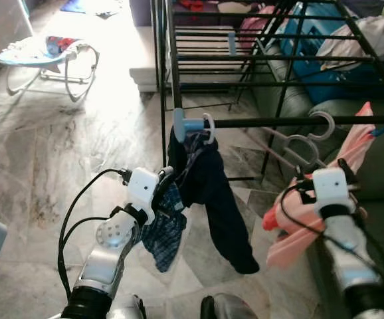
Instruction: Hang hanger
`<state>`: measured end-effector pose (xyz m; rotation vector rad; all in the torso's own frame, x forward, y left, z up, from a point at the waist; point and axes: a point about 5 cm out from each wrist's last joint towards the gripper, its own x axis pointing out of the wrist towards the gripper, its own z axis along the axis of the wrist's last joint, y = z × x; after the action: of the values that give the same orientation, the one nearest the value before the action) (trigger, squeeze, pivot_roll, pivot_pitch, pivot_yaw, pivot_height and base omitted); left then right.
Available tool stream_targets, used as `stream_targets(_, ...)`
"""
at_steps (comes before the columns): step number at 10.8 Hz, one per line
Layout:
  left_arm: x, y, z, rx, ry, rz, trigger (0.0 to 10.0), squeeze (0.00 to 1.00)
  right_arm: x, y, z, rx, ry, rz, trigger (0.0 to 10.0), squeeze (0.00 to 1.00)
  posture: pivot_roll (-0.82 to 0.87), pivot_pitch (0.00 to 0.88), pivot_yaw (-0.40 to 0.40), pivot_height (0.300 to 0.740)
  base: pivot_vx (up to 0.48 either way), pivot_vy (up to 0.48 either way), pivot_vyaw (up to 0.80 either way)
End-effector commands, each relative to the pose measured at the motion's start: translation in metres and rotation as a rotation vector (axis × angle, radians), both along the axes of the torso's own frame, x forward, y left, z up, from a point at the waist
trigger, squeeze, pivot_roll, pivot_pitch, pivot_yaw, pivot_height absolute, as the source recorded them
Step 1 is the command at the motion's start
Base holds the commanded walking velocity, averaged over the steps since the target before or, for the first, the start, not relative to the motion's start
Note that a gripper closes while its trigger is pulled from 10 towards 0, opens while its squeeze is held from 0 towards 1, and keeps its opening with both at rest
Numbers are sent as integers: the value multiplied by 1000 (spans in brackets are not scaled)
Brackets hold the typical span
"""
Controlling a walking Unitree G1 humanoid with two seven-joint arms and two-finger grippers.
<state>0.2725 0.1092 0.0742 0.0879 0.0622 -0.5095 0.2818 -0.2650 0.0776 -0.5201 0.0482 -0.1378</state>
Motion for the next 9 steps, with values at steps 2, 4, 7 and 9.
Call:
stream_targets(2, 1, -2, 0, 12, 1, -7, 10000, 0, 2, -17, -3, -36, 89, -7, 10000, 0, -70, 125, -49, 740, 0, 0, 0)
stream_targets(4, 1, -2, 0, 17, 3, -8, 10000, 0, 8, -31, 2, -26, 156, 5, 10000, 0, -72, 126, -48, 740, 0, 0, 0)
stream_targets(7, 0, -1, -2, 27, 6, -9, 10000, 0, 20, -40, 15, 108, 263, 88, 0, 0, -72, 130, -52, 740, 0, 0, 0)
stream_targets(9, 0, -1, -2, 34, 9, -9, 10000, 0, 24, -40, 15, 255, 297, 81, 0, 0, -74, 132, -54, 740, 0, 0, 0)
